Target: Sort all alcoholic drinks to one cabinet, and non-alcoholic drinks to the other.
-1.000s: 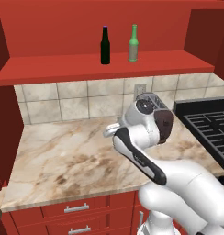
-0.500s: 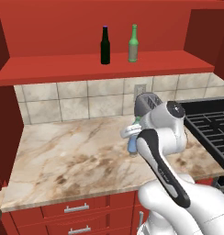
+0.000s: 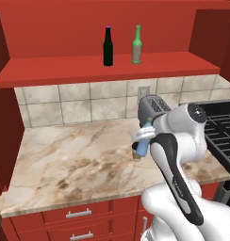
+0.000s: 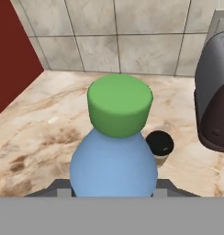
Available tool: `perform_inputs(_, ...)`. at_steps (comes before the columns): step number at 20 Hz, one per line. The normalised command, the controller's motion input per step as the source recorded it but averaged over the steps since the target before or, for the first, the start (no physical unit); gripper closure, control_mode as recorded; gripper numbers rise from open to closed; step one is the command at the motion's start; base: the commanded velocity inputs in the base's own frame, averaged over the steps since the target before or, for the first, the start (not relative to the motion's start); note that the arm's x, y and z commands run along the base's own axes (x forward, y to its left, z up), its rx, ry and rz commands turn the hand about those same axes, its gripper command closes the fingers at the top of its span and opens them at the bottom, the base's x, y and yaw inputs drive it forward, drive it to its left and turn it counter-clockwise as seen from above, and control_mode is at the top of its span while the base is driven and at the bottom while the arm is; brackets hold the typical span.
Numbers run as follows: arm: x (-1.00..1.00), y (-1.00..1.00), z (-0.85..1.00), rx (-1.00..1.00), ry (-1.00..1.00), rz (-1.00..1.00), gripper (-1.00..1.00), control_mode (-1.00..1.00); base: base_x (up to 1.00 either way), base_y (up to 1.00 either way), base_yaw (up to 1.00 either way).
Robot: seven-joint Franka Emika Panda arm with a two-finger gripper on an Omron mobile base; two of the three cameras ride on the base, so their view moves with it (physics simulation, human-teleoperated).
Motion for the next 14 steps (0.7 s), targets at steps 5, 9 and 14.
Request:
perform_inputs(5, -0.21, 0.0, 0.11, 0.0, 0.01, 0.0, 1.0, -1.0, 0.0, 0.0, 0.0)
perform_inputs(9, -0.19, -0.08, 0.21, 0.0, 0.0, 0.0, 1.0, -1.0, 0.0, 0.0, 0.0)
perform_inputs(14, -0.2, -0.08, 0.18, 0.0, 0.0, 0.0, 1.0, -1.0, 0.0, 0.0, 0.0)
